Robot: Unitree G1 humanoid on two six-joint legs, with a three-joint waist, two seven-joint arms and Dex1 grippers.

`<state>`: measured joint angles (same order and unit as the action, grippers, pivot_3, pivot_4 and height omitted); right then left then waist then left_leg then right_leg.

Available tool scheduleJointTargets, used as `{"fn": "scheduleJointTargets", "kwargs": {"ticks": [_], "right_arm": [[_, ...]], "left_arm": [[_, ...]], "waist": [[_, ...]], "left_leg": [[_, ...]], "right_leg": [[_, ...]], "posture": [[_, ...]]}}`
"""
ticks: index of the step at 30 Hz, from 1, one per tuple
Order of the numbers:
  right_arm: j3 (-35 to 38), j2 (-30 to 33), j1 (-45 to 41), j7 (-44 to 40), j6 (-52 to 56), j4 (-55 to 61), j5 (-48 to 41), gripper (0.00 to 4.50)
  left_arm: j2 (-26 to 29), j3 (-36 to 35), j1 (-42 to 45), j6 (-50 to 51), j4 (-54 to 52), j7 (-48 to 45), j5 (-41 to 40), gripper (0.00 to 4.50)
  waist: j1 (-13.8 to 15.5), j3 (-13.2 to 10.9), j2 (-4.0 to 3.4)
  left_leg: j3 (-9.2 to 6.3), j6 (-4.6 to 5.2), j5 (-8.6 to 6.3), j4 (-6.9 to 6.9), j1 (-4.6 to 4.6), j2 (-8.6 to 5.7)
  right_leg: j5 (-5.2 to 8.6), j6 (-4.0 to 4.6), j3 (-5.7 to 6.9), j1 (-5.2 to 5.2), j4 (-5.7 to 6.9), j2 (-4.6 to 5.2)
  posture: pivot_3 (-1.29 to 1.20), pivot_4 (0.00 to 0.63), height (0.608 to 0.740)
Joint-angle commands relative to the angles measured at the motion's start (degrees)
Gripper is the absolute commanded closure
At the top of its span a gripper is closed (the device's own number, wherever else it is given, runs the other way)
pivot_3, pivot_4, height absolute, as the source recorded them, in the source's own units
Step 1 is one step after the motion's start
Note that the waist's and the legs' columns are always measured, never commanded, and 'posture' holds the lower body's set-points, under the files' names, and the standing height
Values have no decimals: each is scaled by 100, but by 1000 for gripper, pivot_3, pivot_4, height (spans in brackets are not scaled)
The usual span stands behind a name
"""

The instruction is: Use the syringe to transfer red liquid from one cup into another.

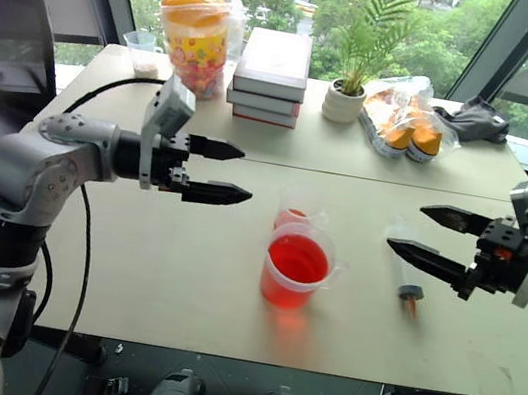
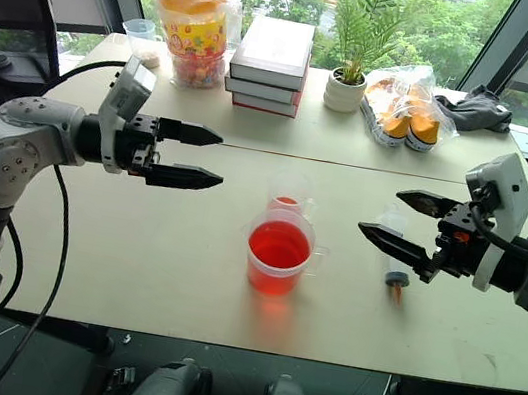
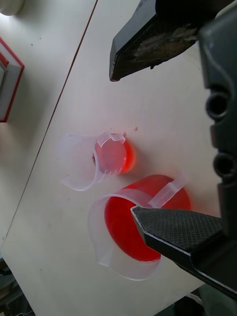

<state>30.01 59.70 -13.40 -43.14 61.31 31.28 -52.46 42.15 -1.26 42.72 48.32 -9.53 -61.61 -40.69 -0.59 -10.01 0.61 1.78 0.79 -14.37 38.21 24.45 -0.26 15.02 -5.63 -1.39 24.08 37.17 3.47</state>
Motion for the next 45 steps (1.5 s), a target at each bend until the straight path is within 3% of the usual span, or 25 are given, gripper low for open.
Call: {"fn": "scheduleJointTargets", "kwargs": {"ticks": [1, 10, 25, 30, 37, 41, 45], "right_arm": [[163, 128, -60, 22, -82, 77, -74, 27], [84, 206, -17, -62, -188, -29, 39, 27], [180, 450, 425, -320, -382, -363, 450, 27], [-100, 689, 334, -380, -381, -655, 669, 27], [-1631, 852, -1422, -61, 263, -1939, 1102, 27], [-2676, 307, -2748, 388, 1077, -3239, 1638, 27], [-3334, -78, -3493, 484, 1400, -4336, 2172, 27]], "left_arm": [[7, -164, 140, -15, -24, 21, -93, 0], [47, -151, 118, -139, -48, -35, -75, 0], [-337, -70, 117, -223, -51, 85, -86, 0], [-418, -80, 70, -305, -43, 124, -46, 0], [-598, 0, 51, -429, 59, 76, 13, 0], [-686, 73, 25, -540, 113, 33, 89, 0], [-717, 67, -44, -570, 41, 64, 103, 0]], "waist": [[1, 0, 0], [1, 0, 0], [3, 1, 1], [2, 1, 1], [-20, 1, 0], [-16, 1, 0], [2, 1, 0]], "left_leg": [[0, 0, 0, 0, 0, 0], [0, 0, 0, 0, 0, 0], [1, 0, 0, 1, -1, -1], [0, 0, 0, 2, -2, 0], [7, 0, 0, 5, -10, 1], [6, -1, 0, 1, -6, 1], [7, -1, 0, -1, 2, -1]], "right_leg": [[0, 0, 0, 0, 0, 0], [0, 0, 0, 0, 0, -1], [0, 0, 0, -1, 0, -2], [0, 0, 0, -2, 2, -4], [0, 1, -6, -2, 5, -1], [0, 2, -6, 4, 4, 4], [0, 2, -5, 10, 1, 9]], "posture": [[0, 150, 740], [0, 150, 740], [0, 150, 740], [0, 150, 740], [0, 150, 740], [0, 150, 740], [0, 150, 740]]}}
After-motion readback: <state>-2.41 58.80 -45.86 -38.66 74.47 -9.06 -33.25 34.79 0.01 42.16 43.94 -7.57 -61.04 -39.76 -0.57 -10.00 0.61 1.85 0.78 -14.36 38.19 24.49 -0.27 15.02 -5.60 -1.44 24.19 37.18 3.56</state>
